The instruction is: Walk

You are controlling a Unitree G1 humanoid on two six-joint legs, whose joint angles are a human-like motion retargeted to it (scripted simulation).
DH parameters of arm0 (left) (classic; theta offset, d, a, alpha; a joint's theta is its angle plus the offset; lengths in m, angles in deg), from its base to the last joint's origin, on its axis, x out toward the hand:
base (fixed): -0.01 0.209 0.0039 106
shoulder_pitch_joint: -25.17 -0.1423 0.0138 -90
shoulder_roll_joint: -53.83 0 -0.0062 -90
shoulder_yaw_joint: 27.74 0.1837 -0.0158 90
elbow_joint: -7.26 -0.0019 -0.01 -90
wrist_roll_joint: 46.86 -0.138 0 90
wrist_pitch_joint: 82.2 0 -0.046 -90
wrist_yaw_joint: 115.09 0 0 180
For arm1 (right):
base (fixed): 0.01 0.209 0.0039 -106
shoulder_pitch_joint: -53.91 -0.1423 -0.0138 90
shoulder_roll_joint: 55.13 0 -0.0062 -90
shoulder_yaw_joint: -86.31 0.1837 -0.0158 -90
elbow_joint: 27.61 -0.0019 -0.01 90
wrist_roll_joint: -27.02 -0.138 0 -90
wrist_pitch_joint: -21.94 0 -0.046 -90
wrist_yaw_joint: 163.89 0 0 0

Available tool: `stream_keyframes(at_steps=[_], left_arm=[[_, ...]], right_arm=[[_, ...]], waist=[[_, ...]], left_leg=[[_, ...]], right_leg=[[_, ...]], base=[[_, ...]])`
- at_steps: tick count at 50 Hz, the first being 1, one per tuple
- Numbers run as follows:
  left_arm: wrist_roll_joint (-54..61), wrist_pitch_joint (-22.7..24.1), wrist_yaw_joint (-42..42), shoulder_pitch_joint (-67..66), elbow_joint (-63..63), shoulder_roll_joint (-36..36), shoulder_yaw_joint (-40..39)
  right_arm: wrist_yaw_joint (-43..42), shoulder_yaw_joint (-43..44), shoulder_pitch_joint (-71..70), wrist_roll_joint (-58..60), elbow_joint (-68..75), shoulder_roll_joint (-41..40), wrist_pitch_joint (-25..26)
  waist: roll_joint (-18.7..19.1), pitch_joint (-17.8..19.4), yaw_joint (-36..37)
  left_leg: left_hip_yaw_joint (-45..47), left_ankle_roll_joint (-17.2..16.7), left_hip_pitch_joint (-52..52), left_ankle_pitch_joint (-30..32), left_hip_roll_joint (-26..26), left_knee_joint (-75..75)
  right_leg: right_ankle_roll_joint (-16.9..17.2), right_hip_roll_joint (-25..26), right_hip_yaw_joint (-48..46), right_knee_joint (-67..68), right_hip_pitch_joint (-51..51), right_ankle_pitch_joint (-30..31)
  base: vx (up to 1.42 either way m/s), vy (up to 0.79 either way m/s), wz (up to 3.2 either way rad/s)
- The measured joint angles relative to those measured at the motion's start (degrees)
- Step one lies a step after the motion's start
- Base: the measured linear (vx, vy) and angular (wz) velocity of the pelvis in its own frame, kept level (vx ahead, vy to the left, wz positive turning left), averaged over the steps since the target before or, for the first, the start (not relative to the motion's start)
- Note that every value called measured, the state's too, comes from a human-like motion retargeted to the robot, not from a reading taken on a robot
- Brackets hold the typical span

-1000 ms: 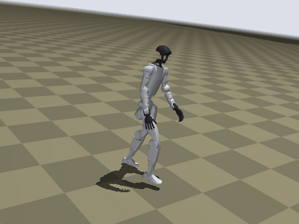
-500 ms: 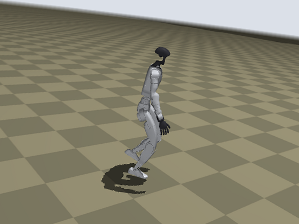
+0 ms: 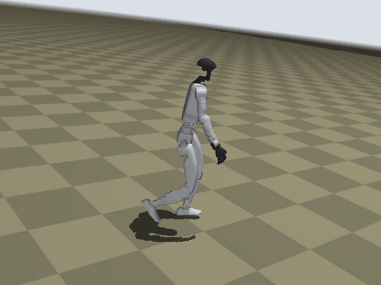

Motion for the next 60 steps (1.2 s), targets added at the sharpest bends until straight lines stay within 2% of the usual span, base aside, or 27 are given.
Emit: stream_keyframes(at_steps=[3,5,6,8,12,15,20,22,24,28,33,35,37,40,42,45,50,55,60], left_arm=[[0.0,-0.5,0.0,1.9,1.2,1.3,0.7],[0.0,-0.6,-0.5,3.0,2.2,2.0,1.3],[0.2,-0.9,-0.7,4.4,2.6,2.7,1.2],[0.5,-1.0,-1.4,6.0,3.6,3.6,1.4],[1.9,-0.8,-2.9,10.3,5.7,5.6,0.9],[2.5,0.0,-4.1,13.3,7.3,6.9,0.8],[2.1,1.7,-5.4,16.4,9.8,8.1,1.3],[1.6,2.1,-5.6,16.5,10.3,8.0,1.8],[0.6,2.4,-5.5,16.9,10.4,8.0,2.4],[-1.9,2.5,-4.9,15.3,9.6,7.1,3.8],[-5.4,2.0,-3.6,11.2,6.5,4.5,5.0],[-6.1,1.8,-3.1,9.2,4.7,3.4,5.1],[-6.5,1.6,-2.3,7.4,2.9,2.2,5.0],[-7.1,1.3,-1.2,4.9,1.1,1.1,4.9],[-7.3,1.0,-0.5,3.9,1.0,1.0,4.8],[-7.4,0.8,0.2,3.0,1.5,1.4,4.6],[-7.0,1.3,-0.2,2.5,3.4,2.6,4.0],[-6.1,1.7,-1.2,2.6,4.8,2.8,3.1],[-6.1,1.5,-1.6,3.3,4.4,2.1,2.8]], right_arm=[[2.0,-1.0,0.6,0.0,1.1,-1.0,0.7],[2.7,-1.6,1.7,0.1,1.6,-1.4,0.9],[3.2,-1.8,1.5,0.1,1.9,-1.4,1.0],[3.6,-2.1,2.3,0.1,2.2,-1.4,1.0],[3.7,-2.3,3.7,0.2,2.5,-1.0,0.6],[2.9,-2.0,4.9,0.0,2.4,-0.5,0.4],[1.5,-0.9,7.1,-0.2,2.5,0.0,0.3],[1.0,-0.6,8.2,-0.1,2.5,0.0,0.2],[0.7,-0.1,8.7,0.2,2.4,0.3,0.2],[-0.1,0.7,10.3,0.8,2.3,0.6,0.3],[-0.9,2.0,11.7,1.9,3.0,1.7,0.4],[-1.4,2.4,11.9,1.9,3.5,2.4,0.4],[-1.7,2.6,11.8,1.6,3.8,3.6,0.3],[-2.2,2.6,11.4,1.0,3.4,5.4,0.1],[-2.8,2.8,10.9,0.8,2.7,6.6,-0.1],[-4.1,3.0,9.7,0.9,1.6,8.3,-0.4],[-6.3,2.3,7.2,1.1,-0.2,9.4,-0.9],[-7.1,0.8,4.8,1.0,-2.4,8.7,-1.6],[-5.9,-1.3,2.8,2.4,-2.8,6.9,-2.0]], waist=[[-2.3,0.3,-2.5],[-3.5,0.3,-4.3],[-3.1,0.4,-4.9],[-3.3,0.5,-6.5],[-1.8,1.0,-8.9],[0.0,1.6,-9.9],[2.1,1.6,-10.6],[1.9,1.5,-10.8],[3.5,1.2,-10.3],[3.9,1.0,-10.2],[6.7,1.4,-9.5],[8.5,1.7,-8.9],[11.3,2.1,-7.9],[15.2,2.3,-5.9],[16.6,1.8,-4.5],[17.1,0.7,-2.6],[16.6,-0.7,0.1],[15.8,-0.2,2.1],[14.2,0.7,2.4]], left_leg=[[-0.7,1.5,3.5,-1.0,-3.5,-2.6],[-1.4,2.0,5.0,-2.3,-5.3,-2.2],[-2.2,2.0,6.8,-2.3,-5.2,-4.2],[-3.3,1.8,8.7,-3.4,-5.9,-4.4],[-6.6,0.7,13.9,-5.4,-5.0,-7.0],[-9.2,-0.4,18.4,-6.6,-3.4,-9.7],[-12.6,-1.4,23.3,-8.6,-0.8,-11.9],[-13.2,-1.6,23.8,-10.3,-0.9,-9.9],[-13.7,-2.0,24.6,-11.8,0.8,-9.4],[-14.5,-2.5,25.1,-16.3,0.7,-3.1],[-15.2,-4.3,24.9,-19.9,2.9,8.0],[-16.3,-6.0,24.0,-19.2,4.2,14.3],[-17.8,-9.2,22.3,-15.3,6.2,22.1],[-19.0,-13.8,17.5,-6.7,9.2,35.4],[-18.7,-15.3,13.0,-1.3,10.7,42.7],[-16.3,-13.6,5.7,1.3,13.5,50.9],[-12.4,-8.3,-4.9,-4.1,17.6,52.3],[-10.8,-7.0,-10.8,-7.6,17.4,39.2],[-10.2,-8.4,-12.9,-3.1,14.4,19.9]], right_leg=[[0.2,-3.7,3.0,10.0,-5.4,6.6],[-0.4,-5.6,4.2,14.7,-8.5,6.5],[-0.9,-5.0,4.6,15.2,-10.3,6.1],[-1.9,-5.6,5.0,16.0,-13.3,3.5],[-3.0,-3.1,3.9,9.1,-17.5,-1.1],[-2.4,0.7,2.8,-0.9,-19.1,-1.4],[0.8,7.4,2.8,-19.5,-21.0,2.9],[2.2,8.4,3.9,-24.0,-22.5,4.1],[3.0,11.2,3.1,-31.1,-22.2,6.5],[3.5,11.8,3.5,-31.1,-24.5,7.8],[1.3,12.9,2.4,-23.3,-24.9,8.4],[-0.4,14.3,2.0,-20.1,-24.5,6.5],[-2.2,16.8,1.0,-18.6,-23.2,4.9],[-5.2,20.5,-0.3,-17.2,-21.6,2.2],[-6.6,21.8,-0.7,-17.1,-20.7,0.2],[-7.6,22.2,-1.0,-17.4,-19.2,-2.8],[-7.5,21.7,-1.8,-21.1,-13.9,-6.2],[-6.7,21.3,-1.8,-25.3,-6.1,-9.2],[-6.3,19.8,-1.5,-28.2,0.8,-12.5]], base=[[0.42,0.1,0.44],[0.43,0.06,0.39],[0.43,0.04,0.27],[0.43,0.02,0.31],[0.43,-0.02,0.31],[0.42,-0.05,0.33],[0.39,-0.06,0.29],[0.37,-0.08,0.19],[0.39,-0.08,0.02],[0.42,-0.09,0.18],[0.48,-0.09,0.15],[0.48,-0.08,-0.08],[0.45,-0.07,-0.19],[0.42,-0.06,-0.23],[0.41,-0.05,-0.08],[0.42,-0.06,0.09],[0.44,-0.08,0.15],[0.48,-0.07,0.08],[0.51,-0.04,0.14]])
